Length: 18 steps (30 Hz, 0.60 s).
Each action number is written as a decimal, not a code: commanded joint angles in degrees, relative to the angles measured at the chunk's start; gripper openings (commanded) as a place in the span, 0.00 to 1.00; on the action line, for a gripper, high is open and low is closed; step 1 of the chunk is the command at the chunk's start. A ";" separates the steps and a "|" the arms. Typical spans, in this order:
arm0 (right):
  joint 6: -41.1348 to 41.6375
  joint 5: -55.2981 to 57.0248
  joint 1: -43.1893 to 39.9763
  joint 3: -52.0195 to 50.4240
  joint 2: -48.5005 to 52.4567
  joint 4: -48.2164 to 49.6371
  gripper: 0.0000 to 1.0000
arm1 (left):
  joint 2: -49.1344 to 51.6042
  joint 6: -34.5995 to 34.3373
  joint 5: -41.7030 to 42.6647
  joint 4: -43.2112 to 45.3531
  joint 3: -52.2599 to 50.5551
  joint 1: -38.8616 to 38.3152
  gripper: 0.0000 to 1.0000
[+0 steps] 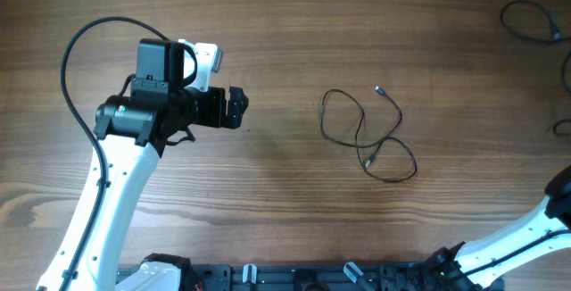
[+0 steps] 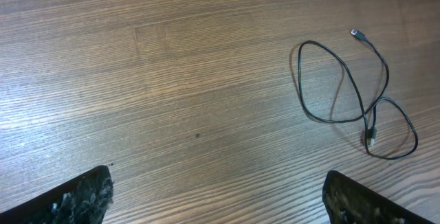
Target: Untangle cables
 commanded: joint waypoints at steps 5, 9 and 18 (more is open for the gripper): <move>-0.44 -2.14 -0.17 1.09 4.02 -0.20 1.00 | -0.57 0.70 1.33 0.17 0.04 -0.11 1.00; -0.37 -6.54 -0.13 1.09 3.50 -0.61 1.00 | -0.57 0.76 1.33 0.20 0.04 -0.11 1.00; 4.11 -6.29 -0.11 1.09 -10.23 -1.95 1.00 | -0.57 1.16 1.33 0.61 0.04 -0.11 1.00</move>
